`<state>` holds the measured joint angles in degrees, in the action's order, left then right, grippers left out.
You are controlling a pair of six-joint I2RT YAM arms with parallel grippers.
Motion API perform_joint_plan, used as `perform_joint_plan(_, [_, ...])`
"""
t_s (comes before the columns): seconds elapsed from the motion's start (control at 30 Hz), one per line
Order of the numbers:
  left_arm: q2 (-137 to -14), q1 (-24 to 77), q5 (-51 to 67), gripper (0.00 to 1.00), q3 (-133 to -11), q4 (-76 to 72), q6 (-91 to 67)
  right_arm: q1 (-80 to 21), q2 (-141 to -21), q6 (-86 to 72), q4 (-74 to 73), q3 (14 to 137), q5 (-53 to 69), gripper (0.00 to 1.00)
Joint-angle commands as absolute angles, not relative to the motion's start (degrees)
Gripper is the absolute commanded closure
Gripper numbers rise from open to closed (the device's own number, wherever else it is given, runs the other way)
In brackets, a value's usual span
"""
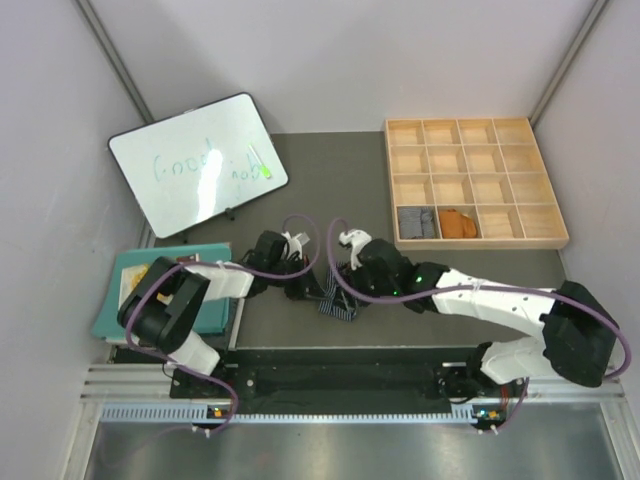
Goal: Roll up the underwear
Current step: Roll the underwear to the center of the board.
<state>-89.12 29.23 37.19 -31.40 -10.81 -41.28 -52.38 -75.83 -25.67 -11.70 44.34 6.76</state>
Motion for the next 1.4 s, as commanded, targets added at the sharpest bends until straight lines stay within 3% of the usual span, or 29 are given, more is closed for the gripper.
perform_joint_plan(0.0, [-93.3,28.0,44.5,1.0,-34.5,-1.1,-40.3,-62.6,-75.6,-12.6,-7.2,43.2,-11.6,0.37])
perform_joint_plan(0.27, [-94.9,26.0,46.2,1.0,-35.8,3.1,-39.9,-71.9,-78.0,-5.8,1.7,38.9,-19.7,0.37])
perform_joint_plan(0.87, [-95.5,25.8,46.3,1.0,-37.8,5.8,-38.4,-74.2,-89.9,-4.1,2.2,38.8,-18.9,0.39])
perform_joint_plan(1.1, [-95.5,25.8,48.3,1.0,-37.5,4.1,-38.7,-69.7,-91.8,-6.6,0.2,38.6,-14.8,0.74])
perform_joint_plan(1.17, [-93.8,25.8,46.7,0.89,-37.5,4.2,-38.2,-68.7,-90.4,-6.9,0.1,38.1,-9.9,0.86])
perform_joint_plan(1.2, [-93.1,25.7,45.7,0.81,-37.5,4.8,-37.9,-68.4,-89.6,-7.6,0.2,38.0,-8.5,0.91])
perform_joint_plan(1.23, [-92.2,25.3,43.1,0.65,-37.4,5.3,-37.4,-67.9,-88.2,-8.1,-0.7,37.9,-4.9,0.98])
perform_joint_plan(1.37, [-83.9,23.7,36.8,0.45,-35.0,4.8,-36.5,-64.5,-86.0,-11.4,-5.4,40.2,6.8,1.0])
